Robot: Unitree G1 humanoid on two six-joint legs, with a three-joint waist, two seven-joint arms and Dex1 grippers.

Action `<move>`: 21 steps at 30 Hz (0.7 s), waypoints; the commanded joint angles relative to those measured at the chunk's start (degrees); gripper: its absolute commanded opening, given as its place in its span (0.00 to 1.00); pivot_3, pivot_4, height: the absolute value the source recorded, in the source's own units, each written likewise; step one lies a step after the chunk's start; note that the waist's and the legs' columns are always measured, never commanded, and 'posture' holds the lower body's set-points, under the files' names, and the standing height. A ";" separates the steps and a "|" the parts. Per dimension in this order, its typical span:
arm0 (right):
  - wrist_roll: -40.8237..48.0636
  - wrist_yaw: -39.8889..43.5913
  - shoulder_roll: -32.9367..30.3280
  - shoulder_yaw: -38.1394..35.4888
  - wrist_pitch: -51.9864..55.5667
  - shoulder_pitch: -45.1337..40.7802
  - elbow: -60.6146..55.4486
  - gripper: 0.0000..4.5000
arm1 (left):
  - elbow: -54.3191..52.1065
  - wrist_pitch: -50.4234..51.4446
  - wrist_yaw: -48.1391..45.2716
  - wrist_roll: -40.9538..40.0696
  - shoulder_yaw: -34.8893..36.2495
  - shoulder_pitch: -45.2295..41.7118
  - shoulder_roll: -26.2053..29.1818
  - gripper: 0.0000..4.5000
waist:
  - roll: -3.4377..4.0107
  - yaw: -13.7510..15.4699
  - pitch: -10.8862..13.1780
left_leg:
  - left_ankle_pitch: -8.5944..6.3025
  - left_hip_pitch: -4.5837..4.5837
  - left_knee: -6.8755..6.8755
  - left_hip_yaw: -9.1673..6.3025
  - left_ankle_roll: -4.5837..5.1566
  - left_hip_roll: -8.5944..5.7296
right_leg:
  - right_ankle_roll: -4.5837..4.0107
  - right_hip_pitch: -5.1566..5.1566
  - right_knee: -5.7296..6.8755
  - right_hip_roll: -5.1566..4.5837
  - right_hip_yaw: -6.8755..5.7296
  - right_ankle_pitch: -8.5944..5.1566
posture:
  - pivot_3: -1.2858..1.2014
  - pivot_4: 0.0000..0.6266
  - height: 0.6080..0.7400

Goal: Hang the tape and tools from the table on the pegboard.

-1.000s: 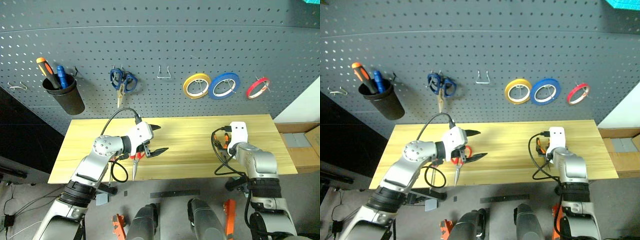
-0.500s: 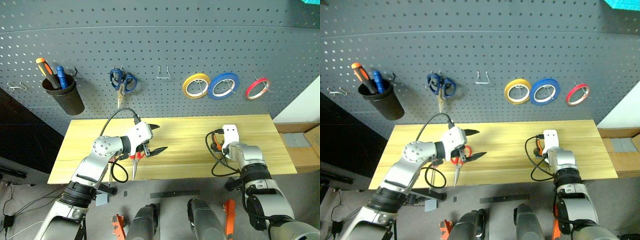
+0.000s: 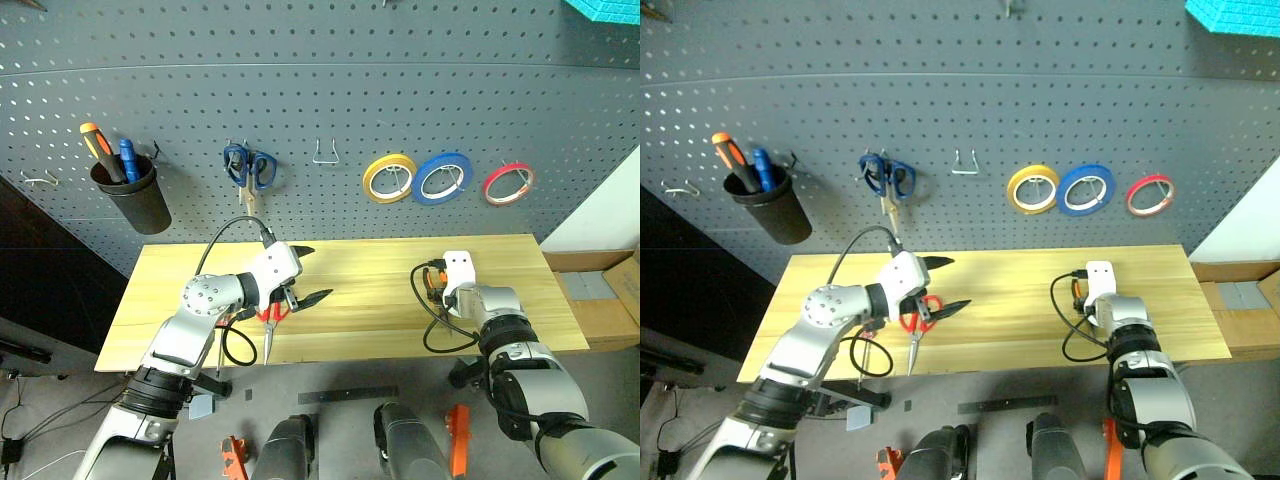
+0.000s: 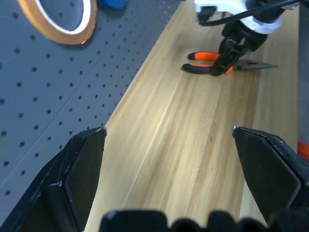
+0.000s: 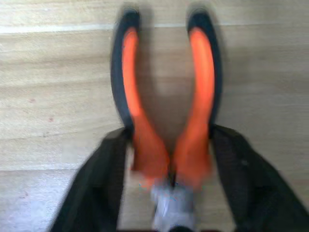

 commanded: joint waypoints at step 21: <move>-3.71 -1.47 11.20 19.50 -1.31 10.41 -74.26 0.41 | -16.51 6.39 14.25 -16.91 24.53 11.67 -4.53 1.00 | -0.04 0.34 -0.02 | 0.13 -0.08 0.02 -0.18 -0.30 0.33 | 0.01 -0.28 0.00 0.32 0.04 0.12 | 0.48 0.28 1.00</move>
